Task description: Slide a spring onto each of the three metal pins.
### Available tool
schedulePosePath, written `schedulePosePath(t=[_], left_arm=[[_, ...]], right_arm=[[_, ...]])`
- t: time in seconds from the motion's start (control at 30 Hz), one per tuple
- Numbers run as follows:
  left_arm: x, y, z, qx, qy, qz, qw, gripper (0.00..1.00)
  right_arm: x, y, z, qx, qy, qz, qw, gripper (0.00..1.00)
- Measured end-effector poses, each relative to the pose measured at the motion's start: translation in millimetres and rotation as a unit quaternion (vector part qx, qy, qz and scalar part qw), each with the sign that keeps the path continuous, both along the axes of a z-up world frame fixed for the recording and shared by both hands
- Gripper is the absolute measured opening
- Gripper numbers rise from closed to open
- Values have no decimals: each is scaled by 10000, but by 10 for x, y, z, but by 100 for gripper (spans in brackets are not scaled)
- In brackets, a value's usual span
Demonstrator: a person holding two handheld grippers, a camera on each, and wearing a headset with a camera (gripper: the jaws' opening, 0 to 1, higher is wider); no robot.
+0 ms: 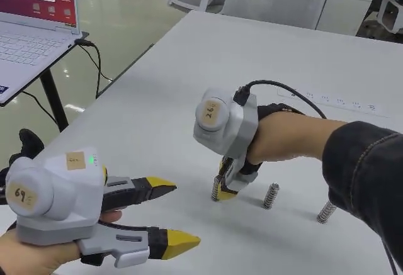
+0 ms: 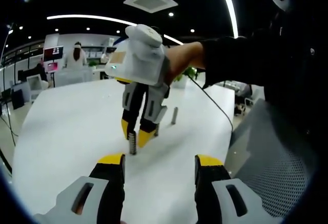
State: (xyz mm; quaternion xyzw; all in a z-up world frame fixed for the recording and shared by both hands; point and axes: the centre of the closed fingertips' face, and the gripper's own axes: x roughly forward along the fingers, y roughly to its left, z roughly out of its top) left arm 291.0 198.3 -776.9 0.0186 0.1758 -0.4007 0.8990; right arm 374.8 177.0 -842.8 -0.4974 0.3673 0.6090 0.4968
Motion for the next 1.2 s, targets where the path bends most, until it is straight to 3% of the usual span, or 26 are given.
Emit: schedulePosePath(t=[0.6,0.97,1.2], left_arm=[[28,-63,17,40,17,-100,9999,51],[69,-133,51,101,7,-205,9997,51],[94,-185,67,118,6,-267,9996,52]], right_arm=[[75,-379,111,521,46,-609,9968,36],[139,-636,170,874,-72,-1032,9908,47],[166,-791,227,1159,-131,-1371,9837,52]])
